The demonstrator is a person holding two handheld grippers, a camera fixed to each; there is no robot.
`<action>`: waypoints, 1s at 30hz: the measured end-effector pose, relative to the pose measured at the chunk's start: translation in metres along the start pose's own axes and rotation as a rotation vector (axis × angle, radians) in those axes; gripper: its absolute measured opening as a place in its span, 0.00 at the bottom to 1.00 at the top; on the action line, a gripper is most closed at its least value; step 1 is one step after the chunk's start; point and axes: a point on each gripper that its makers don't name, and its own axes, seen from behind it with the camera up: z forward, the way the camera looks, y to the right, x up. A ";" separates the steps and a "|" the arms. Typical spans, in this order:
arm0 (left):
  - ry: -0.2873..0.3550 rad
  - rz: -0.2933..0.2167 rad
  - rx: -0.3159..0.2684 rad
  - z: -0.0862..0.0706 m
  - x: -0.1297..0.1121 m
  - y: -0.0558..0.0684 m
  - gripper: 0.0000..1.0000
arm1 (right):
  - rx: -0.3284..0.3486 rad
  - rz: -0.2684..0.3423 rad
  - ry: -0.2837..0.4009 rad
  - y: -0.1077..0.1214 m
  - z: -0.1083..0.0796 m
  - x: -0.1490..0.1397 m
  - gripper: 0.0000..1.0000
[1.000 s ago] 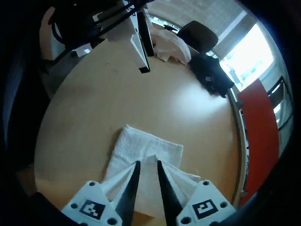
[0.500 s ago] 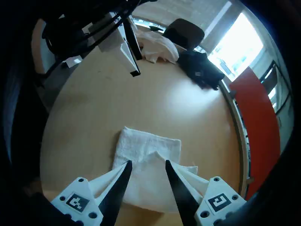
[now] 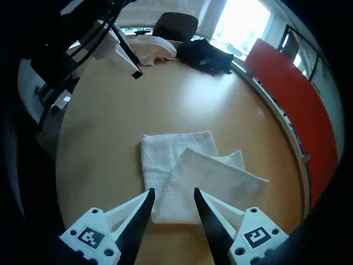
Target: Fold towel
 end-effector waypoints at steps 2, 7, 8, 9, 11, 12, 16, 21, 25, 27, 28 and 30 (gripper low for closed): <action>0.001 0.004 -0.003 0.001 0.001 0.002 0.93 | -0.010 0.047 -0.003 -0.002 -0.001 -0.005 0.68; 0.002 0.012 -0.012 0.002 0.003 0.006 0.93 | -0.034 0.150 -0.018 -0.006 -0.001 -0.017 0.68; 0.001 0.013 -0.014 0.002 0.003 0.007 0.93 | -0.038 0.172 -0.021 -0.007 -0.001 -0.020 0.68; 0.001 0.014 -0.015 0.003 0.003 0.008 0.93 | -0.040 0.190 -0.024 -0.009 -0.001 -0.022 0.68; 0.001 0.015 -0.018 0.003 0.004 0.010 0.93 | -0.043 0.226 -0.029 -0.012 -0.001 -0.026 0.68; 0.000 0.016 -0.019 0.004 0.004 0.010 0.93 | -0.045 0.238 -0.032 -0.013 -0.001 -0.028 0.68; 0.000 0.021 -0.022 0.004 0.004 0.012 0.93 | -0.051 0.279 -0.043 -0.016 -0.001 -0.035 0.68; -0.002 0.025 -0.024 0.004 0.004 0.012 0.93 | -0.055 0.305 -0.057 -0.019 0.000 -0.042 0.68; -0.003 0.027 -0.025 0.004 0.003 0.012 0.93 | -0.060 0.325 -0.076 -0.020 0.002 -0.050 0.68; -0.003 0.028 -0.026 0.004 0.003 0.012 0.93 | -0.061 0.340 -0.088 -0.021 0.003 -0.055 0.67; -0.003 0.028 -0.026 0.004 0.003 0.013 0.93 | -0.061 0.348 -0.093 -0.021 0.004 -0.057 0.67; -0.003 0.029 -0.026 0.003 0.003 0.013 0.93 | -0.059 0.368 -0.100 -0.023 0.005 -0.061 0.66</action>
